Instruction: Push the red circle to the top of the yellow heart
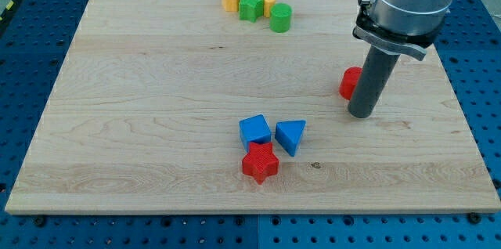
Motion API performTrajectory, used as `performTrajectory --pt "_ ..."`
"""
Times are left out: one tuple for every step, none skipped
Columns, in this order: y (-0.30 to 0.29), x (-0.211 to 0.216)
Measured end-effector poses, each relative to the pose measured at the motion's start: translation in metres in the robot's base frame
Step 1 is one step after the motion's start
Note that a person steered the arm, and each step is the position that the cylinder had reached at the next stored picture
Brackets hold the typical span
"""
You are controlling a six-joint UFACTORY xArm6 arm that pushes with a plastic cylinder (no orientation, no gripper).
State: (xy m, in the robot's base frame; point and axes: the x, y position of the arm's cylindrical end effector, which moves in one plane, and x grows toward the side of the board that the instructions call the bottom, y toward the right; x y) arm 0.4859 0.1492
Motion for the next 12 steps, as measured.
performTrajectory --pt "0.000 -0.013" --pt "0.000 -0.023" --pt "0.000 -0.041" --pt "0.000 -0.065" --pt "0.000 -0.087" --pt "0.000 -0.112" --pt "0.000 -0.137" --pt "0.000 -0.163" --pt "0.000 -0.189" --pt "0.009 -0.200" --pt "0.061 -0.182" --pt "0.084 -0.202"
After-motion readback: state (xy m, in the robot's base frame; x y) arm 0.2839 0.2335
